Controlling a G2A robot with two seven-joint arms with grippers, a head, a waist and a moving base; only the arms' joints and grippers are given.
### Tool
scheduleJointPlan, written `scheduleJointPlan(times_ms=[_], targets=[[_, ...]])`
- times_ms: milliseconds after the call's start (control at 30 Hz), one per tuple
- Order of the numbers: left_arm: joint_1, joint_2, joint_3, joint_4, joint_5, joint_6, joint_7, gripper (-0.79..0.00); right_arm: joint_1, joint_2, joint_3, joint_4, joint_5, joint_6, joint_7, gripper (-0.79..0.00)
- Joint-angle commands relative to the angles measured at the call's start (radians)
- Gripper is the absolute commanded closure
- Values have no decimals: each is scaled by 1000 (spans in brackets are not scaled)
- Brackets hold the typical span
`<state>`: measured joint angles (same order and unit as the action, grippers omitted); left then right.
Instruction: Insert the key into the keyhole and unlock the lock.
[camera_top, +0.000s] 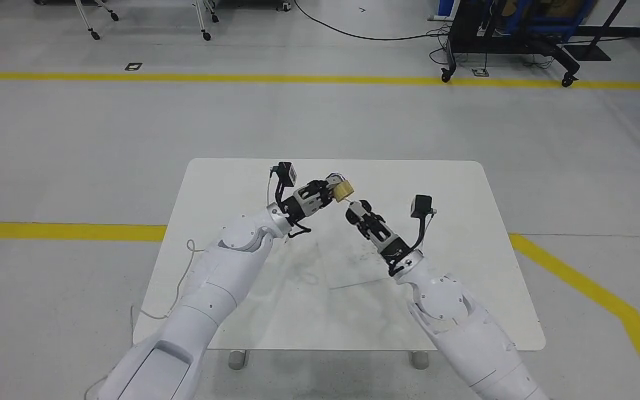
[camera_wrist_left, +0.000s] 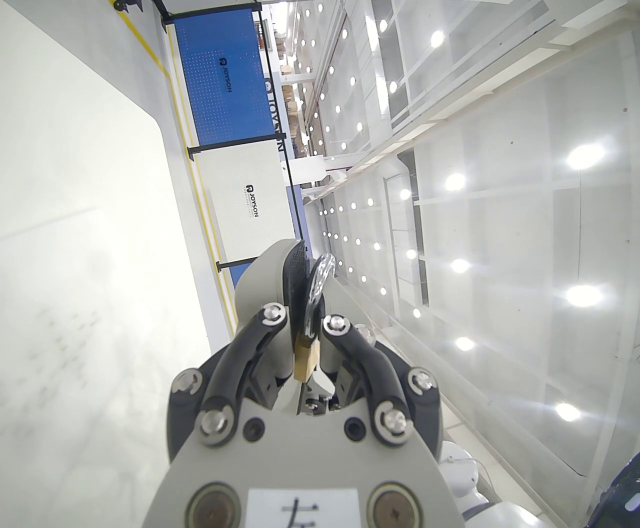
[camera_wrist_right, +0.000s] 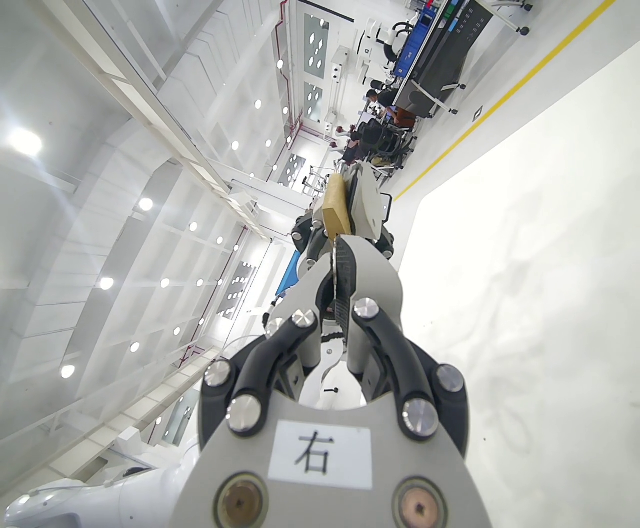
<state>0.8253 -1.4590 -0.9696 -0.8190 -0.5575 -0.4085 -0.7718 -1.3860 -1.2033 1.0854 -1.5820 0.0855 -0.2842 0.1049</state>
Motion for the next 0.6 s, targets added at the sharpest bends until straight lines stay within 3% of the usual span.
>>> scheduleJointPlan(times_ms=[0, 567], targets=[[1, 0, -2, -1, 2, -1, -1, 0, 2, -2, -1, 3, -1, 4, -4, 0], [6, -8, -23, 1, -8, 16, 20, 0, -9, -20, 3, -1, -40, -1, -59, 0]])
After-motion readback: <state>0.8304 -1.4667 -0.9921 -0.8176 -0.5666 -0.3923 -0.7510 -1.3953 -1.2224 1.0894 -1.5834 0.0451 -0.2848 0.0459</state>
